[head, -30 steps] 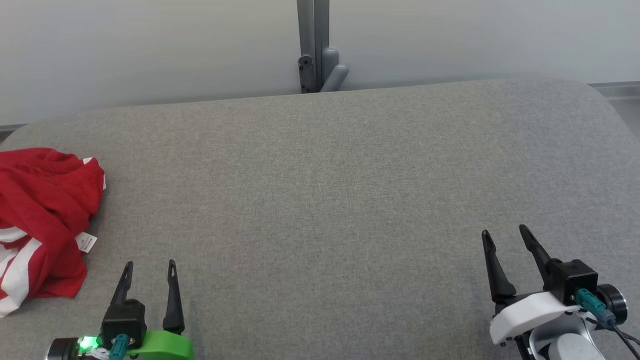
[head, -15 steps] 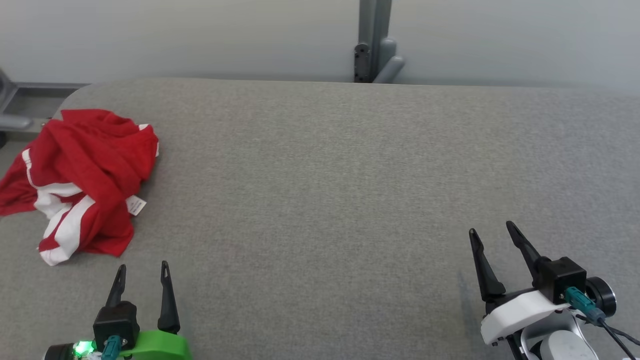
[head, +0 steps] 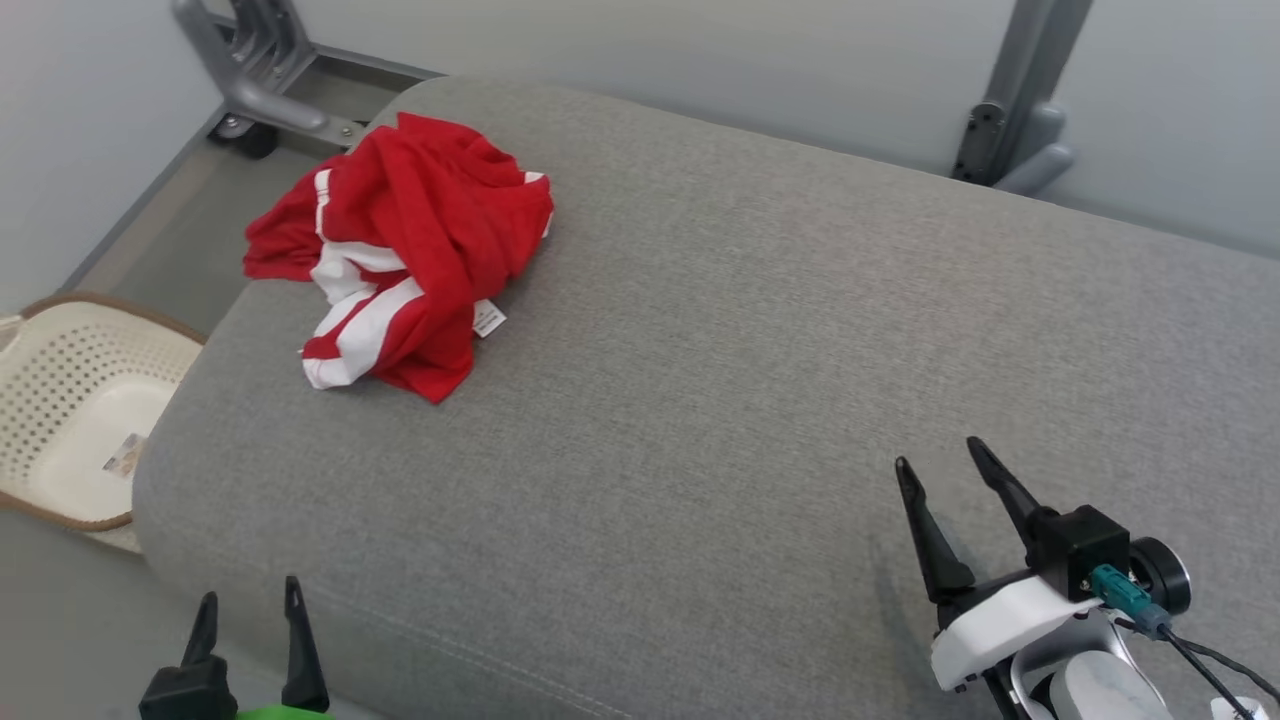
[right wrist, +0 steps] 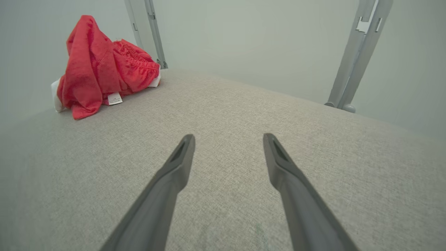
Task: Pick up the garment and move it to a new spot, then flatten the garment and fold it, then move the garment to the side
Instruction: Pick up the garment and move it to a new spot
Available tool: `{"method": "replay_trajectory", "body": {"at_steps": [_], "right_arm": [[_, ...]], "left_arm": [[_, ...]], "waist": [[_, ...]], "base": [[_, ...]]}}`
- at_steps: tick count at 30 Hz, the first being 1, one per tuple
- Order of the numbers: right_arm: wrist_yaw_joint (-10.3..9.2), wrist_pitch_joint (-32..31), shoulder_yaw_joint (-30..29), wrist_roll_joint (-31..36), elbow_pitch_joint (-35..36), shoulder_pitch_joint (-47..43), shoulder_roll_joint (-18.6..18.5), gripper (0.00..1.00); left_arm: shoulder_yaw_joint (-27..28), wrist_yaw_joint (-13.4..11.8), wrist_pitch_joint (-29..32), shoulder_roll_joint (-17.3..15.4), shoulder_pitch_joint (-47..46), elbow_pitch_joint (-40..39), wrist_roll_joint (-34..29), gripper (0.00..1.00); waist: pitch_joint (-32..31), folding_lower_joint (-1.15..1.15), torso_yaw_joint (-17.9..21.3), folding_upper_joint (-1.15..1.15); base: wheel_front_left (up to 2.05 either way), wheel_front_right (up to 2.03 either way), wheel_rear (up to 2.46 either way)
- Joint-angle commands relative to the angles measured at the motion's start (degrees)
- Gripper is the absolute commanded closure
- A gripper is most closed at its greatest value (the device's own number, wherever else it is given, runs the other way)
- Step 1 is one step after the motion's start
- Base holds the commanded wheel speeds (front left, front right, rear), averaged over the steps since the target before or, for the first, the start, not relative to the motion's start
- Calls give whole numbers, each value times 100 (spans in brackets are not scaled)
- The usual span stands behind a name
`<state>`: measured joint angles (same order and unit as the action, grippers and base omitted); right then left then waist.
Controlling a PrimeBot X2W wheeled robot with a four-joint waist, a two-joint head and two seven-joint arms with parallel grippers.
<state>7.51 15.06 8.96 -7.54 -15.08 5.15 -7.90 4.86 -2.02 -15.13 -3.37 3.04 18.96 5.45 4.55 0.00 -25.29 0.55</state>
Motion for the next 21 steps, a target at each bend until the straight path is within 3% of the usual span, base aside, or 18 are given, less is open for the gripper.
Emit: {"method": "replay_trajectory", "body": {"at_steps": [1, 11, 19, 21], "right_arm": [[-4, 17, 29, -68, -24, 91, -27, 0], [-4, 17, 120, -160, -68, 95, -146, 0], [-4, 17, 187, -119, 143, 259, -362, 0], [-4, 17, 216, -112, 197, 311, -441, 0]], "left_arm": [[48, 15, -3, -7, 101, -8, 44, 0], [182, 341, -3, 42, 18, 169, 263, 0], [287, 815, -3, 19, -977, 524, 610, 0], [272, 882, -3, -163, -1424, 654, 620, 0]], "waist": [[82, 0, -576, -55], [167, 0, -539, -55], [584, 0, 0, -55], [705, 0, 145, -55]], "base": [[0, 0, 0], [0, 0, 0], [0, 0, 0], [0, 0, 0]]}}
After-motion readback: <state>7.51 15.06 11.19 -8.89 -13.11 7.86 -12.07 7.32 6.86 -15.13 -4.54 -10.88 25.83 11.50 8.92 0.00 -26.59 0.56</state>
